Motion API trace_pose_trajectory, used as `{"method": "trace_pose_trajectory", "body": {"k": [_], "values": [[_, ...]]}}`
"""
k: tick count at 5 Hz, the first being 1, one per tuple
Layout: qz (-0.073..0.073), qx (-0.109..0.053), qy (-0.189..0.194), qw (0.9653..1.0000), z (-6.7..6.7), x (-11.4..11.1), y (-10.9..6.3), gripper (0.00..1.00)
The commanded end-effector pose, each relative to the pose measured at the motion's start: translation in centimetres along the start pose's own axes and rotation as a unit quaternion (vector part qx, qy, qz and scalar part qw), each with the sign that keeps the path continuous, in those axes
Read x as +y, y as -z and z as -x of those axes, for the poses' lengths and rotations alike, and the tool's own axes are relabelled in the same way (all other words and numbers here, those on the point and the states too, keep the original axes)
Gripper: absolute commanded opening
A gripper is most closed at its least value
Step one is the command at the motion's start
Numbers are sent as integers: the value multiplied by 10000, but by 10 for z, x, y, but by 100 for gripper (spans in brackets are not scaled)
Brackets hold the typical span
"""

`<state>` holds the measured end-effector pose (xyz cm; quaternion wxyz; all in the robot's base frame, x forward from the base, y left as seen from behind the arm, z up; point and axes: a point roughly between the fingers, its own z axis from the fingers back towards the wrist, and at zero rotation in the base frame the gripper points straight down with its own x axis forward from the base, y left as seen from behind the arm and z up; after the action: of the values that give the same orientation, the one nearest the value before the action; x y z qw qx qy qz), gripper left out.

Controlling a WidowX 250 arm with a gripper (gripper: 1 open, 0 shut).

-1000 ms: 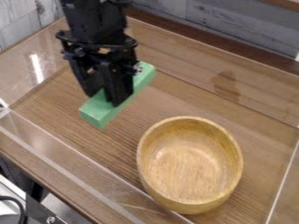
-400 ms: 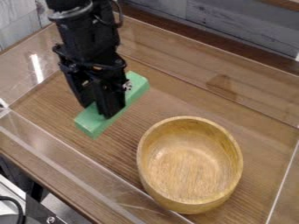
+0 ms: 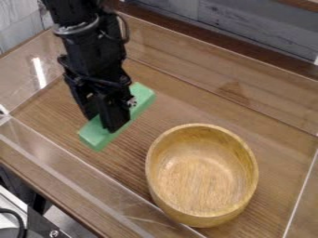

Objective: Remove the green block from inside the brown bowl and put it on the table

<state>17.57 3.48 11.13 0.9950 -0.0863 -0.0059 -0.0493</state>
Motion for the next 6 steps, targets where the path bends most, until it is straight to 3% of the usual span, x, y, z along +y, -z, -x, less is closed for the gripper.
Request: {"method": "trace_pose_trajectory", "body": {"k": [1, 3, 6], "values": [[-148, -130, -43, 9998, -3, 8, -3, 0], [-256, -122, -149, 9995, -3, 16, 1, 0], [-308, -115, -328, 9989, -5, 21, 9, 0]]}}
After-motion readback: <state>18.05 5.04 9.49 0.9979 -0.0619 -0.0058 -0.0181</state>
